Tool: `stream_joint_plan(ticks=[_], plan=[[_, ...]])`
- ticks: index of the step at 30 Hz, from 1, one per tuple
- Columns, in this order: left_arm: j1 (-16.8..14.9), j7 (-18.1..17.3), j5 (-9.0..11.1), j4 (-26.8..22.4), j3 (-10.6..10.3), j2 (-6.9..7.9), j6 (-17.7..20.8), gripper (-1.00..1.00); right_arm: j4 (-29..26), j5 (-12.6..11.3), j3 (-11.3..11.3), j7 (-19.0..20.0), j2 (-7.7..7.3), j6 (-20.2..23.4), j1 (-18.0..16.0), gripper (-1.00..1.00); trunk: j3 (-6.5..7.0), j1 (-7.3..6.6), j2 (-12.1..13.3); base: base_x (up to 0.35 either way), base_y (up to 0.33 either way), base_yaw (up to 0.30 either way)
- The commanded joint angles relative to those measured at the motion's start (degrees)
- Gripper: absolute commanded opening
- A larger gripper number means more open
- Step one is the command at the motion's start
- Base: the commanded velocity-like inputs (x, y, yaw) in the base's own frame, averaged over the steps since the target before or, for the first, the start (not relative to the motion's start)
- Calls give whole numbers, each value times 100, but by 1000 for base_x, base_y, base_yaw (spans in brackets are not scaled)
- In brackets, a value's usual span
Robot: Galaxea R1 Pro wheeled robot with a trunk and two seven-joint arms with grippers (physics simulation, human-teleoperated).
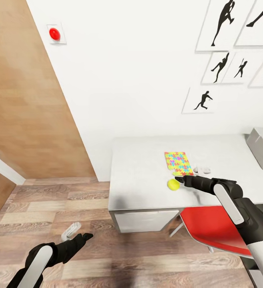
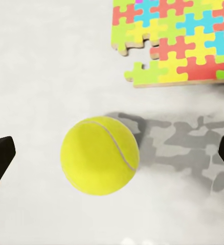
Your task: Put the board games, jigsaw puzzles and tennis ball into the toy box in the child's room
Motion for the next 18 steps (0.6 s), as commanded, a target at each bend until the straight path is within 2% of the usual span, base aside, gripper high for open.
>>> stream_joint_plan(ticks=[1,18], plan=[[-3,57,60,-8,-8,4,6,100,-4,12,6,9,-5,20,-5,100,-11,3,-10,0,0,0],[-7,57,62,-8,-10,-2,6,100,0,87,9,39,-10,37,-11,100,-123,3,-10,0,0,0]])
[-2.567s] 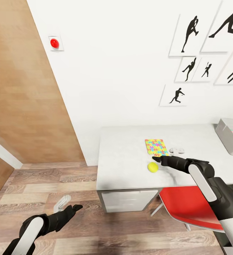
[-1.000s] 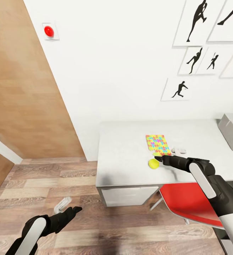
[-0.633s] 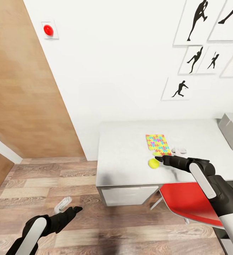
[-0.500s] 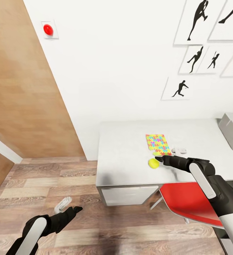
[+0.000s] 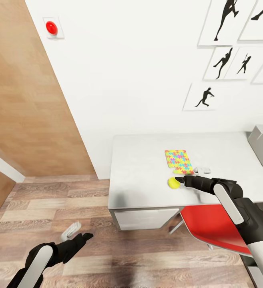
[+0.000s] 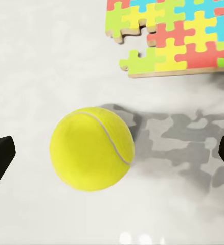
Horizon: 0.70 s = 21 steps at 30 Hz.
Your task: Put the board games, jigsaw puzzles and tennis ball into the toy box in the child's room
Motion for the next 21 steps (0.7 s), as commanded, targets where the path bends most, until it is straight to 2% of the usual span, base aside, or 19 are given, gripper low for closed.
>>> stream_joint_plan(ticks=[1,21], plan=[[-3,57,62,-8,-8,4,5,100,-4,16,8,13,-2,21,-5,100,-18,3,-11,0,0,0],[-3,57,59,-8,-14,2,5,100,-4,29,49,15,34,15,0,100,-191,3,-11,0,0,9]])
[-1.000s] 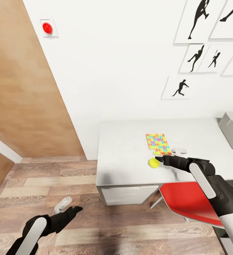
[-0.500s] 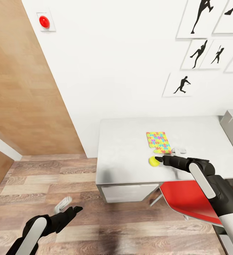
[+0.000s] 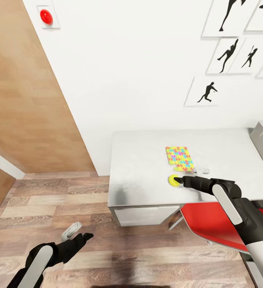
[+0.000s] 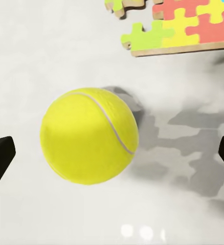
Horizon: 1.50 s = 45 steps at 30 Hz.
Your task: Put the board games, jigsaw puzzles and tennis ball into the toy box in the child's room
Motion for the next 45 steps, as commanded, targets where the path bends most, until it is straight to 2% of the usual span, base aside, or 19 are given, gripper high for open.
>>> stream_joint_plan(ticks=[1,15,27,45], plan=[[-3,57,60,-8,-9,4,5,100,-6,16,10,13,-1,18,-5,100,-14,3,-10,0,0,16],[-8,53,65,-12,-12,-3,5,100,-8,23,16,1,16,10,-20,100,-43,3,-10,0,0,7],[-21,49,67,-16,-18,-5,6,100,-3,13,24,-17,26,46,-333,100,-47,3,-10,0,0,1],[-27,41,67,-17,-19,-5,12,100,4,9,34,-33,53,220,-571,100,-52,3,-10,0,0,0]])
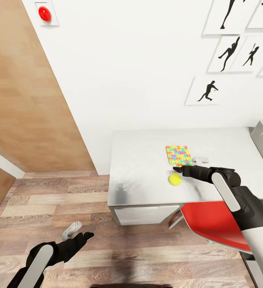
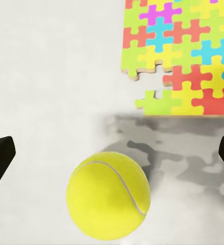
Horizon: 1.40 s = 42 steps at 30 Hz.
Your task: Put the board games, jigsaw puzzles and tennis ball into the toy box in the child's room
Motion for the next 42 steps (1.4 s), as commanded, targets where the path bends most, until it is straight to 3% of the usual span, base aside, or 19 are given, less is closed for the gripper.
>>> stream_joint_plan(ticks=[1,42], plan=[[-3,57,60,-8,-10,5,4,100,-4,11,7,7,-4,34,-25,100,-11,3,-10,0,0,0],[-2,56,60,-21,-10,5,5,100,5,2,27,20,-1,93,-122,100,-232,3,-10,0,0,0]])
